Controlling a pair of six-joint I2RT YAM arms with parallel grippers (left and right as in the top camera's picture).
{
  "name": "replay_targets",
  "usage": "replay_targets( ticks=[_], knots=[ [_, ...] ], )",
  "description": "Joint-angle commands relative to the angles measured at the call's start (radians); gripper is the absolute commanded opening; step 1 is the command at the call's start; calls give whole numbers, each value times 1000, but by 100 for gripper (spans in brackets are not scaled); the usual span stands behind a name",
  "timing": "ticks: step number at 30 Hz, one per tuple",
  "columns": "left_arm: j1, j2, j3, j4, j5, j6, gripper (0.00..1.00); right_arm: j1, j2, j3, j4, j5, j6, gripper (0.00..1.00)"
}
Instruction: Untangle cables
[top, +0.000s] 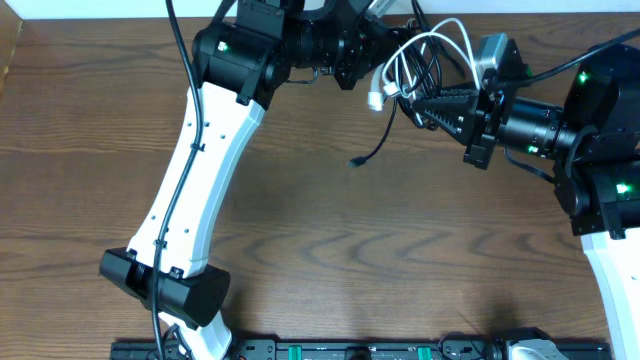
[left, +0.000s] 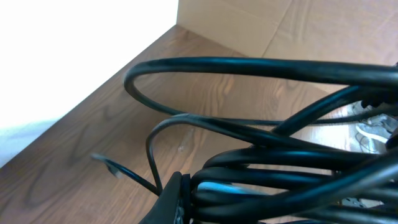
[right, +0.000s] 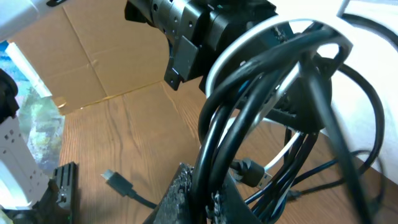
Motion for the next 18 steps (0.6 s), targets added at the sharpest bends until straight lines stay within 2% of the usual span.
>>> replay_targets(
  ticks=[1,4,9,18],
  knots=[
    [6,13,-4,6,-81,-10,8,5,-5,8,3,-41,-11,1],
    [6,13,-4,13,-98,-11,7,5,-5,8,4,-41,-11,1],
    [20,13,-4,9,-274,-37,8,4,-5,8,-13,42,-7,1],
    [169,10,-4,-9,-281,-95,7,-38,-5,8,-24,90,1,1]
  ],
)
